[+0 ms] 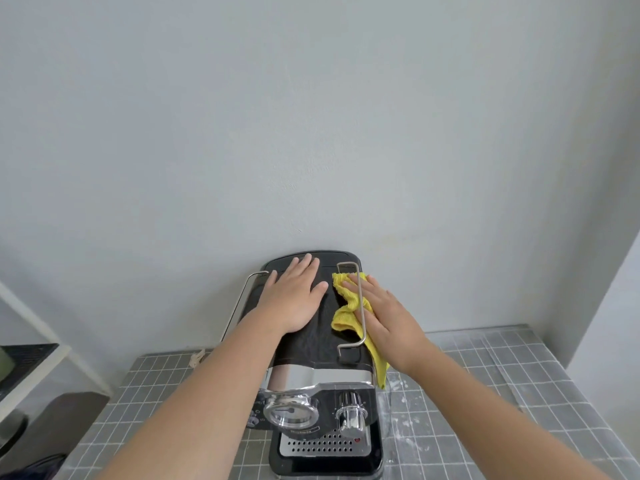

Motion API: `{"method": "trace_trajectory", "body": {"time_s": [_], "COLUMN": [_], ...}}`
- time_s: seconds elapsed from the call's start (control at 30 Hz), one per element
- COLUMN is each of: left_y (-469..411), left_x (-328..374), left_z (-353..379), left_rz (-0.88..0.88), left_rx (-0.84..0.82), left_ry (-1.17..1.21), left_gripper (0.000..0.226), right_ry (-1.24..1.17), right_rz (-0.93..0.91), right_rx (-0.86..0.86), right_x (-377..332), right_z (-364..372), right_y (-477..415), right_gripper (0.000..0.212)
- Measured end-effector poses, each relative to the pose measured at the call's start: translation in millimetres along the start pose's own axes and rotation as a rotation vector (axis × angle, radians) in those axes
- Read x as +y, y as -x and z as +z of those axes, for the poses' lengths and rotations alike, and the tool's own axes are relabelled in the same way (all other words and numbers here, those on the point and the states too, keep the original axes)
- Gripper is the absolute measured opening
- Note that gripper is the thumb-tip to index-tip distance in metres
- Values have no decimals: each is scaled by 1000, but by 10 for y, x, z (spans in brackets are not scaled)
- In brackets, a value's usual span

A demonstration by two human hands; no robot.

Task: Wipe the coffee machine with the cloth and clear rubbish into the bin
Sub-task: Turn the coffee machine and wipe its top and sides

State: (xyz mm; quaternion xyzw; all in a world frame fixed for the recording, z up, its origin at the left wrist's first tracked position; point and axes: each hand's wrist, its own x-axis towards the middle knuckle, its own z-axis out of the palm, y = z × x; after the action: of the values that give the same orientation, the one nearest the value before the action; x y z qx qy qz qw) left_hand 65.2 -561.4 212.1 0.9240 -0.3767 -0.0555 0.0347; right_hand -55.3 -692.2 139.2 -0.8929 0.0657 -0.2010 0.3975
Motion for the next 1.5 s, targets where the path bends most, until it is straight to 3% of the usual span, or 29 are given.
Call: {"method": "trace_trajectory", "body": {"time_s": [0.1,0.23,0.43,0.73,0.87,1.2,1.5], "left_y": [11,24,5,2,-5,-30,-33], "left_x": [-16,-21,-34,-25,-33,-59,-51], "left_z": [35,40,38,49,42,67,60], "left_rz": [-5,-10,-11,-15,-5,-1,-19], "left_rx": [6,12,16,21,15,13,4], "left_ry": [23,6,-36,-19,-30,-22,-11], "left_gripper": [53,52,52,53,53,54,52], "right_ry": [16,-141,-114,-89,-85,75,88], "right_rz": [55,129,113,32,91,15,-19], "right_rx": [13,7,-113,14,-12,-309,-135], "right_x": [19,59,210,-2,47,218,0], "right_z": [24,22,-78,-17,-23,-305,-100], "right_y": [-100,-359,-861,-161,-375,-1065,-143], "right_gripper": [48,47,41,43,41,54,60]}}
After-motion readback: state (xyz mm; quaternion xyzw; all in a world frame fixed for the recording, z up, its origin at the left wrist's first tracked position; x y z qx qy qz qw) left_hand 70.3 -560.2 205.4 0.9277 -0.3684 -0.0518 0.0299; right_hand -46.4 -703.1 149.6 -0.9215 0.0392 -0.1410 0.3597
